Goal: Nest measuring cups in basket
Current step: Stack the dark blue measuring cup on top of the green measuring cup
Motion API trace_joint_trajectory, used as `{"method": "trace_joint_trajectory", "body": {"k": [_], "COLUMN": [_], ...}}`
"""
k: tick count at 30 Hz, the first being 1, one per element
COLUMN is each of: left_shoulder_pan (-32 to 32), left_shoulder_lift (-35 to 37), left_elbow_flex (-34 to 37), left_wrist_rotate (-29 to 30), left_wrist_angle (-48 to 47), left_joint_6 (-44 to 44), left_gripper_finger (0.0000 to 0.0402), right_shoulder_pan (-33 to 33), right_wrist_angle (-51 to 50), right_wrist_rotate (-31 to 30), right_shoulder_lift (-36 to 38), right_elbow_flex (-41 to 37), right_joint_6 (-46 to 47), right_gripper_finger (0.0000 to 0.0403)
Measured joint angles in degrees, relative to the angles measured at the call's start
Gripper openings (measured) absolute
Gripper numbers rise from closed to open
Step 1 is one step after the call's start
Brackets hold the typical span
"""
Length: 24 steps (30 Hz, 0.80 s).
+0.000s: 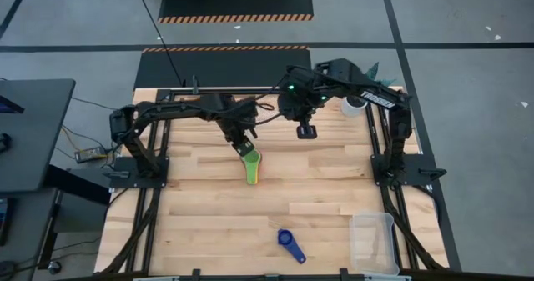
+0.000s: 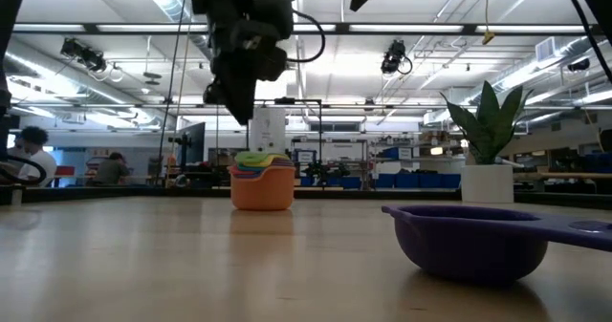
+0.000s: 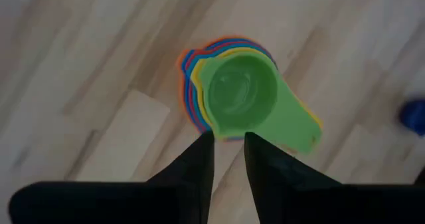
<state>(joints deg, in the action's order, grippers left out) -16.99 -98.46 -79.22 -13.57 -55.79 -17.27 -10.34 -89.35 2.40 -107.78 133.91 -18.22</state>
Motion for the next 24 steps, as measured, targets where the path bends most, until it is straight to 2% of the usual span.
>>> {"method": "trace_joint_trajectory", "body": {"k": [5,11,19,24], "left_shoulder_pan": [-0.1,1.6,5.2,8.2], "left_shoulder_lift": [1.1,8.3,18.7,23.9], "left_elbow_flex": [-5.1,-5.9,-5.9,-5.9], "left_wrist_rotate": [2.1,3.1,12.1,13.9], "left_wrist_angle": [-8.6,-11.1,-15.7,-16.6], "left_joint_6": [4.5,4.6,-3.2,-7.6], "left_gripper_finger": [0.0091,0.0091,0.0091,0.0091], "right_shoulder_pan": [0.3,3.3,9.7,14.9], "right_wrist_angle": [-0.7,-0.6,-0.4,1.6], "right_wrist_rotate": [1.1,2.9,6.3,6.2], "right_shoulder_lift": [3.8,7.0,10.6,10.7], "right_elbow_flex": [0.0,-0.6,-10.2,-16.2], "right_joint_6": [0.9,6.0,14.1,21.1], "right_gripper_finger": [0.0,0.0,0.0,0.0]}}
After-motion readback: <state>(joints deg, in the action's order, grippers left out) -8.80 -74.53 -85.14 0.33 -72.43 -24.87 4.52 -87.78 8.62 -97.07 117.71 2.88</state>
